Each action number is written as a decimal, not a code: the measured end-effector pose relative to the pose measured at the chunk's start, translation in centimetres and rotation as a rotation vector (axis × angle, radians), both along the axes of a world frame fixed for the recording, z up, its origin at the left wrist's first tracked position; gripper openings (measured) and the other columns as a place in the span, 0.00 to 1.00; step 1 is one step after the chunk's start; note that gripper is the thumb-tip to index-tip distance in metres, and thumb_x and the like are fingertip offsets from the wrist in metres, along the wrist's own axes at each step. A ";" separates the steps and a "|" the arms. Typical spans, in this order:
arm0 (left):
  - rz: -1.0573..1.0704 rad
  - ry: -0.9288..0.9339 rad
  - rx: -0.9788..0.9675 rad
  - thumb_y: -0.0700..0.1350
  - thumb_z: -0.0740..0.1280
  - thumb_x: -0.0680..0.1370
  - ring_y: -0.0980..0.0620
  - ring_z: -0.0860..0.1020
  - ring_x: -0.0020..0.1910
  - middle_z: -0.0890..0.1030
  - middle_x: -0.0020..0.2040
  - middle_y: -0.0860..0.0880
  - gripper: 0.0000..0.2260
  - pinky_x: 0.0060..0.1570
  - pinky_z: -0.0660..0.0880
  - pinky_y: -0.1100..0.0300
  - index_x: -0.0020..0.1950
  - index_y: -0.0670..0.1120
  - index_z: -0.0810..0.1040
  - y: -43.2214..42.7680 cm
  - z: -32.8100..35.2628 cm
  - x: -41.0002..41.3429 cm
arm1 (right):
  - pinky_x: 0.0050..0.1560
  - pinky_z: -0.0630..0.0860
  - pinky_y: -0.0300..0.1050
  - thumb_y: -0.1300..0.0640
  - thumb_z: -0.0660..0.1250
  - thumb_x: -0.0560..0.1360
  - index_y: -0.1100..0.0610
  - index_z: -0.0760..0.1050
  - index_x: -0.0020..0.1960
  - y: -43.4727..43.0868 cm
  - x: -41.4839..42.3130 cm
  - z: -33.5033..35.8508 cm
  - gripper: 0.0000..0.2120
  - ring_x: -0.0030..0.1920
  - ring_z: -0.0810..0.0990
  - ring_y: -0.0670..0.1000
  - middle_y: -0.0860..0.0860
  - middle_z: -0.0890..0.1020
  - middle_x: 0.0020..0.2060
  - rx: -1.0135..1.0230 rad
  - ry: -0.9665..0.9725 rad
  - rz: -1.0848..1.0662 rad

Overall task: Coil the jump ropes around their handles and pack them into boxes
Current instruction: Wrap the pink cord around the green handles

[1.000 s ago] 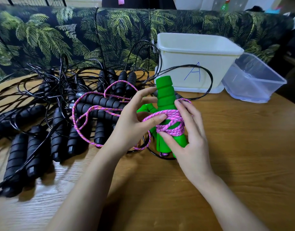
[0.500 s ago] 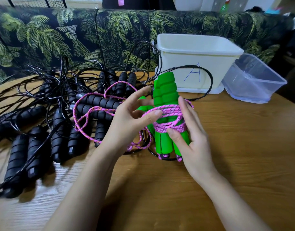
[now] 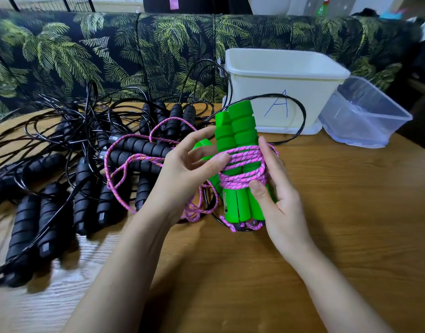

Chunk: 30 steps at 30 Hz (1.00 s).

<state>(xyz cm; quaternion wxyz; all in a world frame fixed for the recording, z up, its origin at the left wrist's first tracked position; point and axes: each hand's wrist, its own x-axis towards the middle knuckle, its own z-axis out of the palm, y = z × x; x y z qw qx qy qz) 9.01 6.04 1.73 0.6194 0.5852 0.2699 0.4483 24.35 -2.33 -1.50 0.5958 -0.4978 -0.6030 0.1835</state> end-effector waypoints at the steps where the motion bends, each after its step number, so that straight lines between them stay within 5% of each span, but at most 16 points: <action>1: 0.007 -0.003 0.008 0.42 0.73 0.71 0.51 0.83 0.49 0.85 0.51 0.47 0.22 0.50 0.78 0.60 0.65 0.49 0.76 0.0 0.0 0.0 | 0.70 0.56 0.28 0.55 0.60 0.80 0.47 0.59 0.75 0.0 0.0 0.0 0.24 0.75 0.58 0.36 0.44 0.64 0.75 0.003 -0.007 -0.011; 6: 0.106 0.036 0.045 0.45 0.75 0.68 0.56 0.81 0.42 0.85 0.44 0.53 0.22 0.45 0.78 0.62 0.61 0.49 0.78 -0.4 0.2 0.3 | 0.73 0.56 0.32 0.60 0.58 0.83 0.53 0.60 0.77 0.1 -0.3 -0.5 0.22 0.77 0.57 0.42 0.50 0.61 0.77 0.035 -0.243 -0.126; 10: 0.165 0.075 0.039 0.47 0.80 0.66 0.54 0.78 0.40 0.82 0.44 0.52 0.24 0.44 0.76 0.58 0.60 0.50 0.79 -0.5 -0.3 0.6 | 0.68 0.59 0.27 0.44 0.58 0.80 0.46 0.57 0.78 -0.1 -0.2 -0.6 0.28 0.77 0.56 0.39 0.46 0.60 0.78 -0.037 -0.400 -0.237; 14: 0.146 0.100 0.064 0.46 0.79 0.65 0.53 0.78 0.39 0.83 0.44 0.51 0.23 0.40 0.76 0.59 0.60 0.52 0.80 -0.6 -0.5 0.8 | 0.66 0.52 0.22 0.35 0.64 0.72 0.52 0.59 0.79 0.0 -0.1 -0.8 0.41 0.75 0.62 0.44 0.48 0.65 0.76 -0.092 -0.439 -0.317; 17: 0.117 0.119 0.109 0.43 0.80 0.66 0.52 0.78 0.38 0.84 0.46 0.49 0.25 0.41 0.77 0.58 0.62 0.50 0.80 -0.6 -0.5 0.8 | 0.63 0.66 0.34 0.32 0.65 0.68 0.51 0.57 0.80 0.0 -0.1 -1.0 0.46 0.75 0.63 0.44 0.45 0.64 0.77 -0.128 -0.449 -0.360; 20: 0.105 0.112 0.115 0.43 0.78 0.66 0.54 0.77 0.35 0.83 0.45 0.50 0.25 0.39 0.76 0.62 0.62 0.49 0.79 -0.7 -0.2 0.8 | 0.56 0.78 0.47 0.34 0.66 0.68 0.49 0.58 0.79 -0.1 -0.1 -0.9 0.44 0.73 0.67 0.47 0.44 0.63 0.76 -0.104 -0.458 -0.399; 24: 0.088 0.089 0.120 0.43 0.77 0.66 0.56 0.77 0.34 0.82 0.46 0.48 0.24 0.38 0.75 0.65 0.62 0.49 0.79 -0.9 -0.2 1.0 | 0.54 0.80 0.50 0.41 0.64 0.73 0.46 0.59 0.78 -0.2 -0.1 -0.9 0.36 0.73 0.68 0.50 0.47 0.66 0.76 -0.047 -0.501 -0.413; 28: 0.061 0.087 0.163 0.43 0.79 0.67 0.55 0.78 0.39 0.81 0.47 0.49 0.25 0.44 0.76 0.64 0.62 0.51 0.78 -0.7 -0.5 1.1 | 0.49 0.80 0.48 0.42 0.69 0.72 0.46 0.59 0.78 -0.1 -0.2 -1.0 0.38 0.73 0.69 0.51 0.49 0.65 0.76 -0.042 -0.526 -0.438; 30: 0.044 0.075 0.165 0.42 0.77 0.68 0.55 0.78 0.39 0.79 0.48 0.51 0.24 0.43 0.76 0.63 0.61 0.53 0.78 -0.7 -0.6 1.2 | 0.55 0.78 0.42 0.46 0.71 0.71 0.48 0.62 0.77 -0.1 -0.1 -1.0 0.38 0.72 0.69 0.49 0.50 0.66 0.74 -0.011 -0.455 -0.399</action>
